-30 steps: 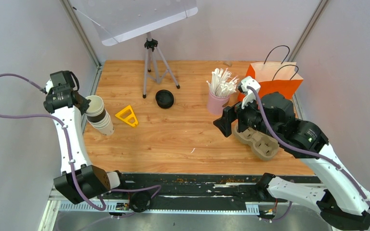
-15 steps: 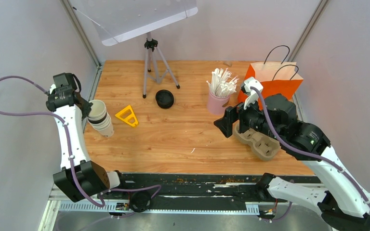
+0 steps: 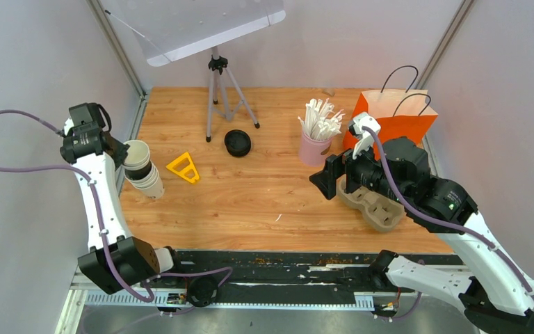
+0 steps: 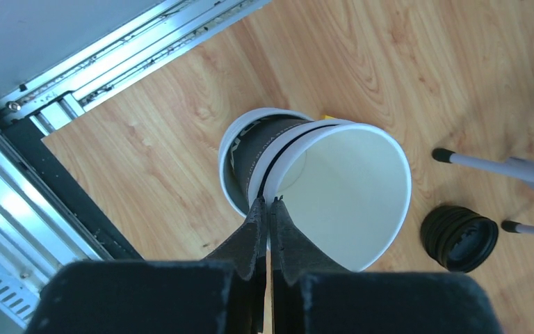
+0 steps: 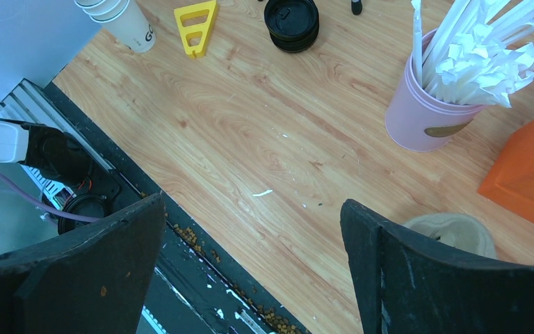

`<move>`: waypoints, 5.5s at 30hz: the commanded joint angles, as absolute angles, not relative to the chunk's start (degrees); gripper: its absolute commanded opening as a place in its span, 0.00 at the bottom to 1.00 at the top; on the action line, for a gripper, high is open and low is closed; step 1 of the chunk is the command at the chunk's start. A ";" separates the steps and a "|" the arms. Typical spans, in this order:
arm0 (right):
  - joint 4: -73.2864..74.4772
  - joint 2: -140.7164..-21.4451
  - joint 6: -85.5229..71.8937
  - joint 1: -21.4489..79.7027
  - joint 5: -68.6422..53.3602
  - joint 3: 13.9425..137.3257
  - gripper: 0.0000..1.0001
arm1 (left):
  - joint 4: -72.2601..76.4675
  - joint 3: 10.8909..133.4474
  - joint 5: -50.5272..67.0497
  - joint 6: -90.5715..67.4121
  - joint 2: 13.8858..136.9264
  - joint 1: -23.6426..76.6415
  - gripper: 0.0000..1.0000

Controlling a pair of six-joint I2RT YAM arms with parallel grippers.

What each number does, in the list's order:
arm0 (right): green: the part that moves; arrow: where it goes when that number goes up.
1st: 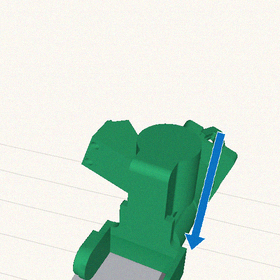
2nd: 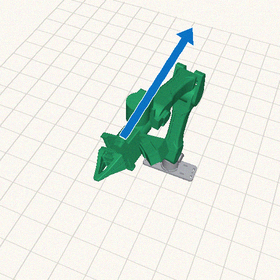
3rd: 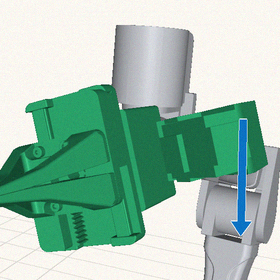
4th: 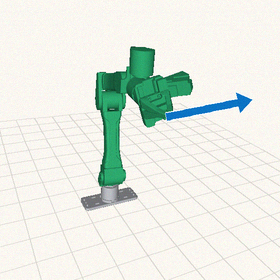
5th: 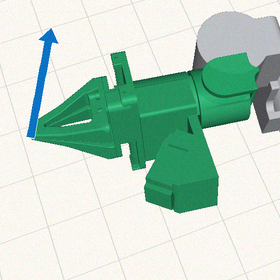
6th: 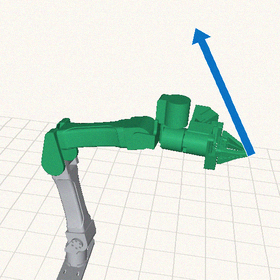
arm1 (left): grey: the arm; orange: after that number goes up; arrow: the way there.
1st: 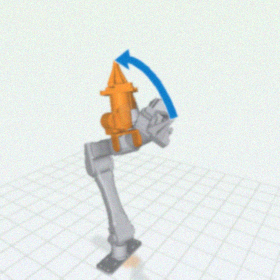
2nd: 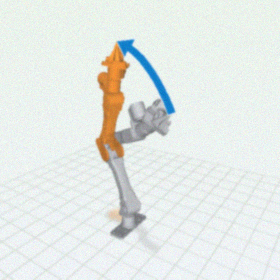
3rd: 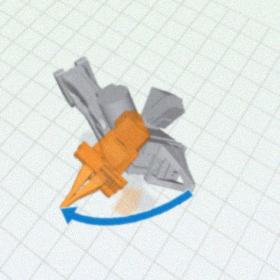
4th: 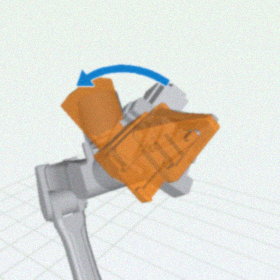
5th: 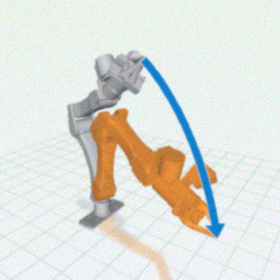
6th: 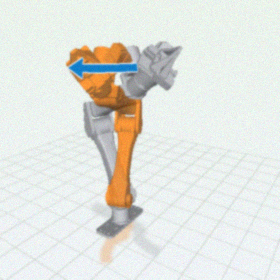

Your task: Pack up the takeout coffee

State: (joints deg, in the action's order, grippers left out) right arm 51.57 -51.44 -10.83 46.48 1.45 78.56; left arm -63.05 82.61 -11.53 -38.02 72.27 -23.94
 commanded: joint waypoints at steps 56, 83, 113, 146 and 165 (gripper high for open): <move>10.61 -130.45 -53.32 58.02 -10.40 123.04 0.74 | -66.18 80.36 1.90 -44.94 66.71 -30.61 0.00; 2.11 -138.69 -53.83 59.50 -13.07 129.73 0.73 | -66.73 82.68 6.97 -42.62 69.91 -32.34 0.00; 7.19 -139.82 -49.67 60.62 -12.45 129.83 0.70 | -65.61 85.51 10.46 -47.74 69.22 -33.51 0.00; 40.87 -78.35 -15.82 56.95 -0.74 95.19 0.80 | -72.60 96.79 22.21 -32.54 60.52 -29.32 0.00; 56.54 -59.25 -11.54 56.95 9.45 87.67 0.82 | -57.59 94.00 -2.39 -41.13 79.77 33.82 0.00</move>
